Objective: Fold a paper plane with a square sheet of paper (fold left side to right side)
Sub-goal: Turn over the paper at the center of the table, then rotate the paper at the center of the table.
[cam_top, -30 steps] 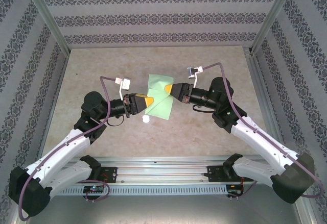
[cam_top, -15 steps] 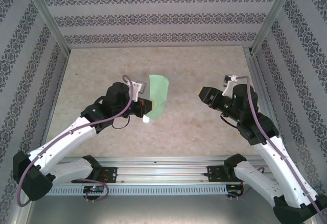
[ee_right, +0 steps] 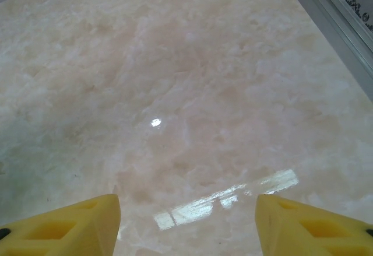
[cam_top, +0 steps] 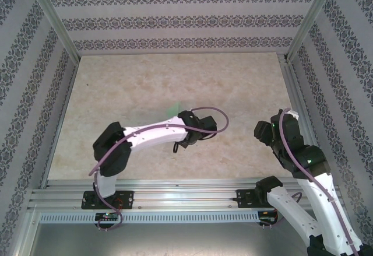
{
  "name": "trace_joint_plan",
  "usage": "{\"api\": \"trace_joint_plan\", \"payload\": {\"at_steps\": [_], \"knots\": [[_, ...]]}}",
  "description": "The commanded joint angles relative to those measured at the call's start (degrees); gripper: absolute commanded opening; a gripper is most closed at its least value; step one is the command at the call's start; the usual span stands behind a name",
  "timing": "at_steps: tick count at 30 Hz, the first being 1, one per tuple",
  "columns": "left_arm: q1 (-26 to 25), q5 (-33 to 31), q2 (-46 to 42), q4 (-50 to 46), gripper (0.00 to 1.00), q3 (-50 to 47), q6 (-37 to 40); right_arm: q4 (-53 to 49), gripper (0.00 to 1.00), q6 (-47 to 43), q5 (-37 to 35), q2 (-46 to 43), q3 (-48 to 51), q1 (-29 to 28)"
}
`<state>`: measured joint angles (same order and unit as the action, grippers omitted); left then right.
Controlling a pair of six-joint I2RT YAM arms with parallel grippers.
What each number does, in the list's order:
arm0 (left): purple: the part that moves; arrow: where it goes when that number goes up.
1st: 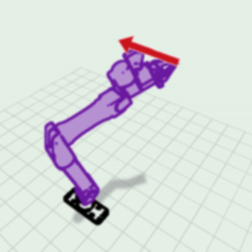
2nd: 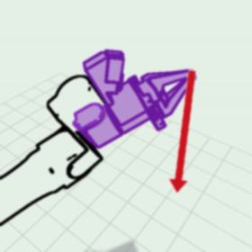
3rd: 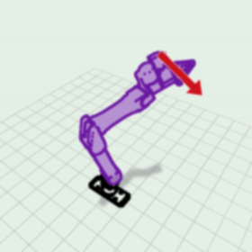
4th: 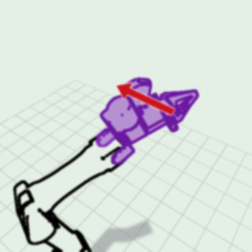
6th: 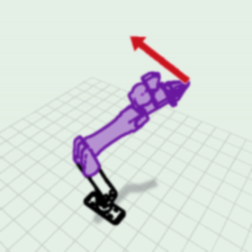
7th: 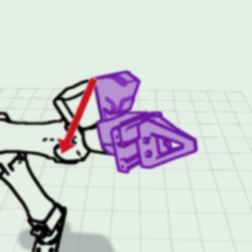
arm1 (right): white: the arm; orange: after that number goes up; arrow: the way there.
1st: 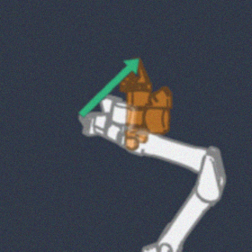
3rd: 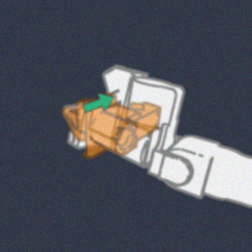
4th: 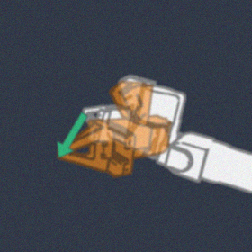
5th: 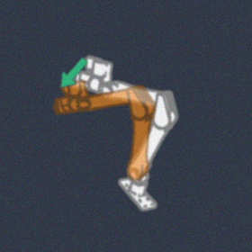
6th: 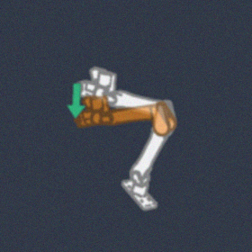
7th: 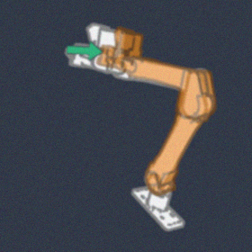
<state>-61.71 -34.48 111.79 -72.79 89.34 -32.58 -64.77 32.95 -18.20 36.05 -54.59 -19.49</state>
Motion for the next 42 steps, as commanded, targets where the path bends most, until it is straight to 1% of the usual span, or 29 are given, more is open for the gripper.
{"api": "trace_joint_plan", "payload": {"at_steps": [1, 2, 4, 5, 8, 9, 11, 13, 14, 17, 18, 19, 21, 24, 26, 28, 30, 32, 34, 38, 42], "knots": [[-2.69, -3.67, 5.49, -7.93, 0.02, 5.46, -2.53, -0.70, 0.63, -1.42, -0.34, 0.80, 0.89, 0.45], [-3.10, -2.71, 6.63, -7.31, 0.09, 6.37, -1.76, -0.90, 0.64, -1.41, -0.11, 1.24, 0.79, 0.64], [-3.33, -0.33, 6.88, -5.35, 0.15, 6.77, -0.52, -1.26, 0.65, -1.73, 0.28, 1.67, 0.45, 0.85], [-3.33, 1.35, 6.08, -3.65, 0.21, 6.28, 0.40, -1.49, 0.66, -1.86, 0.62, 1.78, 0.29, 1.09], [-3.09, 5.31, 1.18, 0.93, 0.38, 3.95, 2.51, -1.21, 0.67, -2.43, 3.23, 1.87, -0.08, 1.77], [-2.70, 7.42, -1.22, 3.11, 0.45, 2.68, 3.35, -0.70, 0.67, -2.44, 4.59, 1.91, -0.02, 1.90], [-1.49, 12.89, -6.53, 7.80, 0.56, -0.45, 5.22, 1.12, 0.66, -2.47, 8.02, 2.45, 0.48, 1.99], [0.80, 18.92, -12.95, 13.19, 0.61, -4.90, 6.34, 3.95, 0.63, -1.99, 13.61, 3.88, 1.50, 1.98], [2.46, 22.29, -16.81, 16.03, 0.64, -7.59, 6.64, 5.84, 0.59, -1.03, 16.83, 4.99, 2.35, 1.92], [8.43, 31.36, -27.32, 23.81, 0.72, -15.57, 6.85, 14.96, 0.51, 3.21, 26.21, 8.92, 7.47, 0.69], [10.63, 34.13, -30.65, 26.36, 0.74, -18.39, 6.59, 19.51, 0.49, 5.80, 28.19, 10.24, 9.58, -0.82], [12.98, 36.44, -33.08, 28.13, 0.75, -20.57, 6.20, 24.17, 0.49, 7.92, 29.43, 11.36, 11.47, -2.84], [18.53, 41.72, -38.02, 32.03, 0.79, -26.04, 4.97, 34.41, 0.49, 12.71, 29.77, 14.75, 14.83, -7.75], [25.99, 51.20, -41.28, 37.99, 0.80, -33.02, 3.34, 47.35, 0.49, 17.04, 30.40, 21.90, 17.26, -13.18], [29.43, 56.67, -41.31, 41.79, 0.80, -36.74, 1.94, 53.93, 0.48, 18.84, 30.82, 27.08, 17.50, -15.45], [31.38, 61.07, -40.23, 46.12, 0.80, -40.07, 0.60, 59.44, 0.48, 20.11, 30.81, 32.19, 17.37, -17.14], [32.56, 63.92, -38.41, 50.19, 0.79, -42.95, -0.89, 65.38, 0.49, 21.35, 32.03, 37.48, 17.15, -17.96], [33.08, 66.19, -36.73, 54.25, 0.77, -44.99, -2.40, 70.91, 0.49, 23.02, 33.66, 42.33, 17.09, -18.04], [33.08, 67.26, -34.51, 56.29, 0.72, -45.64, -3.09, 73.86, 0.47, 23.55, 34.53, 46.63, 16.31, -18.05], [33.11, 68.49, -30.07, 59.29, 0.57, -46.30, -3.75, 74.53, 0.47, 22.14, 34.77, 53.03, 13.78, -18.02], [33.12, 67.80, -27.14, 60.40, 0.40, -47.16, -4.24, 79.27, 0.47, 22.54, 36.85, 58.25, 13.78, -16.98]]}}
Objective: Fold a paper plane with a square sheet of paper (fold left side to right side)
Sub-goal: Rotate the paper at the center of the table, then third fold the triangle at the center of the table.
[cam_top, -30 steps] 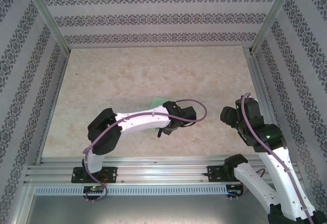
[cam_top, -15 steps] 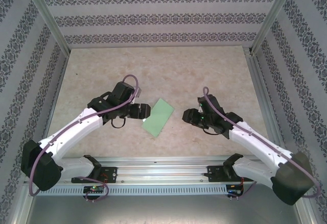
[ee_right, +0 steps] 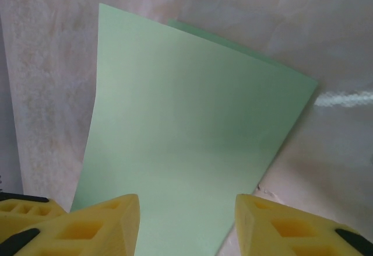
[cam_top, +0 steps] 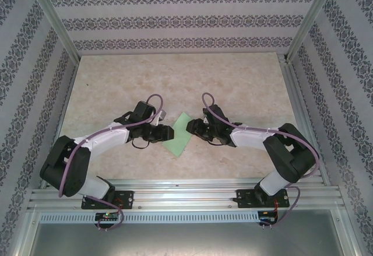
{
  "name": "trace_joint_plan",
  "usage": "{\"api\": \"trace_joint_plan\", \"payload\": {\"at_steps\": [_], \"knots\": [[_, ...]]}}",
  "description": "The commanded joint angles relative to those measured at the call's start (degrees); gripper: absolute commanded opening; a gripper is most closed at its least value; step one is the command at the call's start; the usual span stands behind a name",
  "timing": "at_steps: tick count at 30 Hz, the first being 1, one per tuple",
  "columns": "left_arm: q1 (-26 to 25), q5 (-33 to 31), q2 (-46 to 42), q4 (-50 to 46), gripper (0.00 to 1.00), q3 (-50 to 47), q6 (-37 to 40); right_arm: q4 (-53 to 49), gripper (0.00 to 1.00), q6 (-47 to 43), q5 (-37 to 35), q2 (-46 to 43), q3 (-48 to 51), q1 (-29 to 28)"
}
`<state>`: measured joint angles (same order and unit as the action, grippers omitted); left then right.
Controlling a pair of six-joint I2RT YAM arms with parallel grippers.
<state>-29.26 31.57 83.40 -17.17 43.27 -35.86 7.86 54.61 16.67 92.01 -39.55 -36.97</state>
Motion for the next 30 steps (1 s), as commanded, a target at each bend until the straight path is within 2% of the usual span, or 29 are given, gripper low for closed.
{"api": "trace_joint_plan", "payload": {"at_steps": [1, 4, 7, 13, 18, 21, 24, 30], "knots": [[0.64, 1.66, 1.80, 5.65, 0.36, -1.61, -1.38, 8.09, 0.46, 0.92, 2.71, 3.46, -1.23, 0.80], [0.63, 0.22, 3.09, 6.54, 0.24, -2.70, -2.37, 11.09, 0.45, -0.10, 4.16, 6.57, -1.69, 1.93], [0.52, -1.90, 3.13, 7.55, 0.17, -4.16, -3.86, 11.15, 0.45, -2.45, 5.94, 9.42, -3.88, 3.21], [-0.18, -3.17, 2.41, 9.72, 0.14, -6.44, -6.49, 8.66, 0.45, -6.68, 7.83, 12.35, -7.67, 4.91], [-0.52, -4.06, 3.41, 11.79, 0.12, -7.51, -8.15, 2.03, 0.46, -9.87, 5.89, 6.83, -8.14, 4.82], [-0.72, -4.03, 3.93, 13.15, 0.13, -7.75, -9.27, 0.33, 0.41, -8.90, 5.13, 1.04, -6.05, 2.91], [-1.11, -3.97, 4.49, 13.45, 0.14, -7.24, -9.63, 3.21, 0.29, -4.43, 5.30, -3.10, -2.29, -0.66], [-1.34, -4.66, 5.70, 13.49, 0.14, -6.96, -9.41, 12.39, 0.22, 5.17, 3.73, -3.62, 4.24, -8.52]]}}
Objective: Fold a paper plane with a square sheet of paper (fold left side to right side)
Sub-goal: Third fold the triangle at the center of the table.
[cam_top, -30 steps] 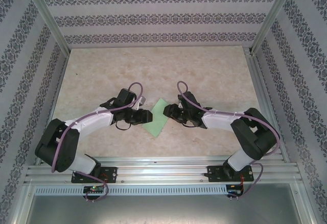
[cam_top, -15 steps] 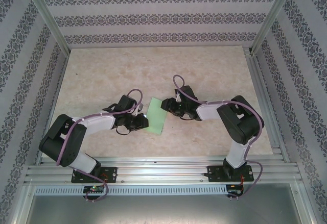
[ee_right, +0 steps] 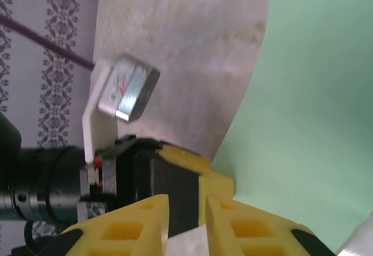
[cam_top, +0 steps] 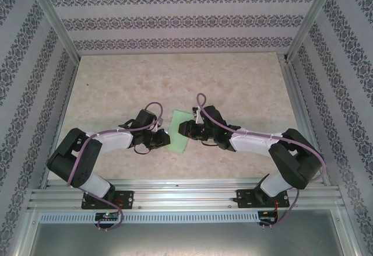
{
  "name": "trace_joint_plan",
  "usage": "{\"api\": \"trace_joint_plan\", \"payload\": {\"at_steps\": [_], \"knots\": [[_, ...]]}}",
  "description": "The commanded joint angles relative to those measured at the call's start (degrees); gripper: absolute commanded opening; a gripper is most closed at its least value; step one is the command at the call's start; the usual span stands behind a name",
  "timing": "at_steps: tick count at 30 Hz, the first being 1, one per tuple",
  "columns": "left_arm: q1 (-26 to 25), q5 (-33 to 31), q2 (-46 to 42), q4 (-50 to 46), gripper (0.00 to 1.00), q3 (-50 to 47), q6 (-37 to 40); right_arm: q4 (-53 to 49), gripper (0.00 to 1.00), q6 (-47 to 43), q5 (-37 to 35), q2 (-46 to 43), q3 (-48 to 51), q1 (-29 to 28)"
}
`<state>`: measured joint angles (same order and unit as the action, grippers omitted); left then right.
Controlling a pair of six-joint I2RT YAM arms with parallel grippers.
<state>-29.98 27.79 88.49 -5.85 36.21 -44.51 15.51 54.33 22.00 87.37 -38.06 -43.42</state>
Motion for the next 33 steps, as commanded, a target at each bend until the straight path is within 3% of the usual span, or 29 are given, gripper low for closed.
{"api": "trace_joint_plan", "payload": {"at_steps": [1, 8, 17, 21, 26, 29, 33], "knots": [[-0.65, -1.06, 0.86, 1.99, 0.14, 0.25, -0.67, 6.45, 0.21, 6.39, -1.20, 1.78, 3.07, -2.95], [-0.84, -1.64, 1.62, 1.87, 0.13, 0.64, -0.60, 11.25, 0.20, 9.44, -0.87, 6.73, 4.23, -5.36], [-1.05, -1.43, 2.92, 1.28, 0.16, 2.33, -0.14, 15.66, 0.20, 11.51, -0.29, 12.23, 6.84, -4.27], [-1.13, -3.73, 1.29, -3.16, 0.30, 3.96, 2.11, 18.19, 0.20, 12.50, -0.08, 13.64, 8.50, -3.39], [-0.97, -12.33, -3.95, -15.57, 0.56, 9.33, 8.08, 19.72, 0.20, 12.69, 0.76, 14.27, 9.23, -2.59], [-1.00, -15.46, -5.81, -20.47, 0.55, 13.47, 11.14, 19.32, 0.20, 12.41, 0.68, 13.83, 9.55, -2.28], [-0.96, -14.06, -4.28, -22.41, 0.40, 19.28, 14.27, 18.26, 0.20, 11.87, 0.67, 13.05, 9.76, -1.88]]}}
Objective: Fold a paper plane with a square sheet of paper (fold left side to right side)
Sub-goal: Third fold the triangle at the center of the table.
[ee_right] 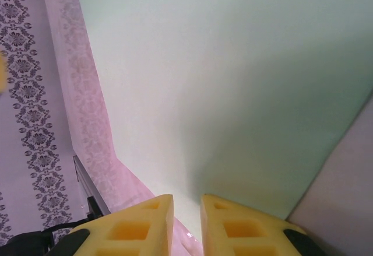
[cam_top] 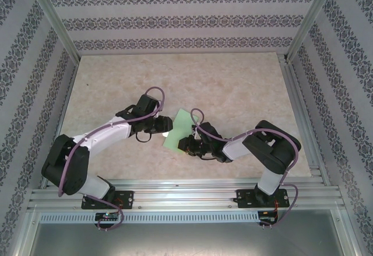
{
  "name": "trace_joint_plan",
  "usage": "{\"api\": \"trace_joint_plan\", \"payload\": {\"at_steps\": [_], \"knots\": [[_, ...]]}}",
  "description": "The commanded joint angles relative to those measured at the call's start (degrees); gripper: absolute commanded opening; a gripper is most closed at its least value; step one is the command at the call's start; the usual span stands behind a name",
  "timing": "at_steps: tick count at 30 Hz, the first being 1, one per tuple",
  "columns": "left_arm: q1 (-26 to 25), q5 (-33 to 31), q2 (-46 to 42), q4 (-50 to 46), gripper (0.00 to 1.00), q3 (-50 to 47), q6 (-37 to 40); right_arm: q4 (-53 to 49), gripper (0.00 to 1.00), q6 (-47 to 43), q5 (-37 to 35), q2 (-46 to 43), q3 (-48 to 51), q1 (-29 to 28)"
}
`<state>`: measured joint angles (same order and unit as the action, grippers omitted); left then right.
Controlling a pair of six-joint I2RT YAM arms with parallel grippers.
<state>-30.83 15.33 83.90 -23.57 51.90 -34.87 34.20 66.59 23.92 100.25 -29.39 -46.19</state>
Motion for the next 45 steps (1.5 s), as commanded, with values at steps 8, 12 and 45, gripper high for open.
{"api": "trace_joint_plan", "payload": {"at_steps": [8, 12, 45], "knots": [[-0.50, 13.72, 13.27, 2.72, 0.25, 10.83, 6.70, -0.25, 0.21, -0.48, -0.64, 0.69, 0.47, 1.10], [-0.49, 15.49, 20.66, 2.11, 0.23, 15.42, 8.13, -0.52, 0.21, -0.49, -0.61, 0.50, 0.25, 1.10], [-0.02, 6.68, 34.74, 1.25, 0.22, 21.93, 8.96, -11.27, 0.25, -1.91, -5.06, -1.59, -2.82, -3.63]]}}
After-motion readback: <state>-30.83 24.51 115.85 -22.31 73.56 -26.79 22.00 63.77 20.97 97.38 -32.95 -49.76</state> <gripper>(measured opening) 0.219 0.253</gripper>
